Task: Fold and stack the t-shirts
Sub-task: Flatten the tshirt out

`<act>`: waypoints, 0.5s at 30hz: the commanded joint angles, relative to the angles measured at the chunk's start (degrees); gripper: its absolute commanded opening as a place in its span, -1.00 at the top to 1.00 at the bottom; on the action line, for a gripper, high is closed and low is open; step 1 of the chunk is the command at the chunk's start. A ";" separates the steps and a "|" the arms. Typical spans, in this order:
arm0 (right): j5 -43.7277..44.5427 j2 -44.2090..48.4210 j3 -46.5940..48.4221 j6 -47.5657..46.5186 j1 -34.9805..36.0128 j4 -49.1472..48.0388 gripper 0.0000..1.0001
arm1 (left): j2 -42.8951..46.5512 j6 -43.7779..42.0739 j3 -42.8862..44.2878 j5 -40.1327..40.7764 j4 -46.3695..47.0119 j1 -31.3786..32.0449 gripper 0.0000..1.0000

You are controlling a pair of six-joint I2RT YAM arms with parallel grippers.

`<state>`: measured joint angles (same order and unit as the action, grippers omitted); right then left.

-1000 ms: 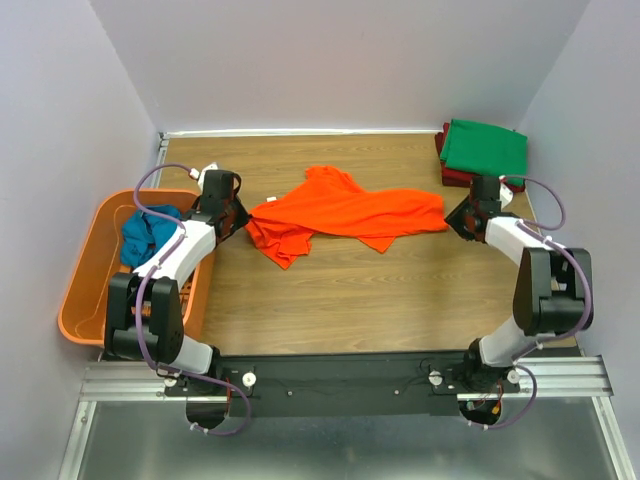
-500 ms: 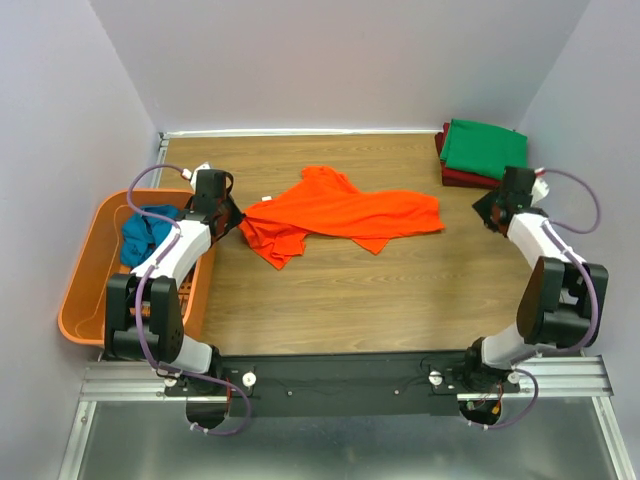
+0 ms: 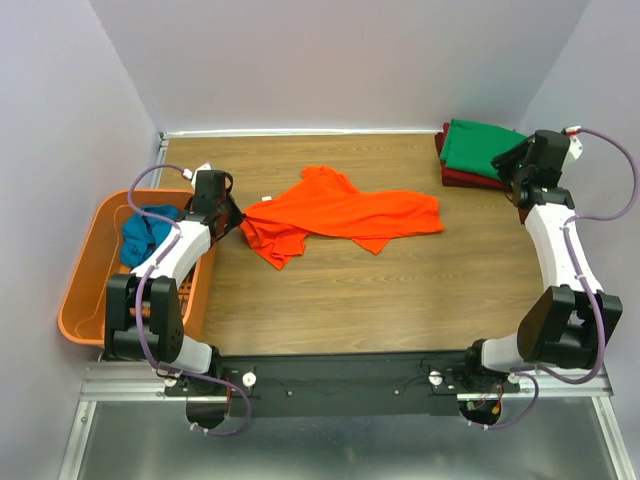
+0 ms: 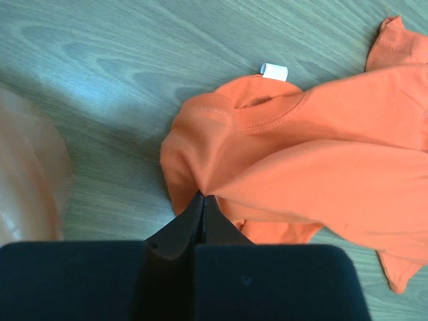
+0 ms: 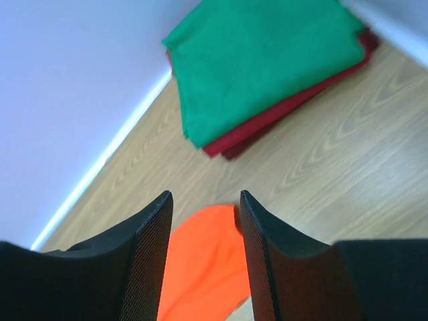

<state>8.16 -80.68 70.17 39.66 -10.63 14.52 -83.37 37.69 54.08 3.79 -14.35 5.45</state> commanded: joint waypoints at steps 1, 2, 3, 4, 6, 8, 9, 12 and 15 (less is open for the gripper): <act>-10.34 -2.98 -4.50 0.68 0.61 1.48 -0.02 | 0.84 -0.51 -1.44 -1.42 0.99 -0.71 1.00; -10.71 -3.68 -6.43 0.68 2.88 0.60 -0.01 | 0.76 -0.34 -1.44 -1.59 1.08 -0.71 1.00; -10.63 -4.56 -8.10 0.86 4.29 -0.02 0.00 | 0.67 -0.34 -1.26 -1.68 1.08 -0.79 1.00; -9.84 -5.87 -11.43 1.29 7.09 -1.24 0.02 | 0.58 -0.25 -1.18 -1.68 1.08 -0.80 1.00; -8.70 -7.11 -14.17 2.08 9.39 -2.57 0.02 | 0.58 -0.25 -1.09 -1.68 0.90 -0.80 1.00; -9.22 -8.52 -17.78 3.40 10.45 -4.93 0.03 | 0.76 -0.34 -1.17 -1.59 0.81 -0.80 1.00; -9.22 -8.87 -18.75 3.76 10.54 -6.07 0.03 | 0.84 -0.25 -1.26 -1.42 0.81 -0.80 1.00; -8.69 -10.37 -20.60 4.55 10.55 -7.31 0.03 | 0.84 -0.34 -1.26 -1.33 0.64 -0.80 1.00; -8.60 -12.04 -20.51 4.90 10.55 -8.19 0.03 | 0.76 -0.34 -1.44 -1.24 0.73 -0.80 1.00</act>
<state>-0.36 -91.92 49.30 43.05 0.25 10.90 -83.37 37.71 53.84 2.76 -13.76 5.32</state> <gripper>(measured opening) 0.485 0.004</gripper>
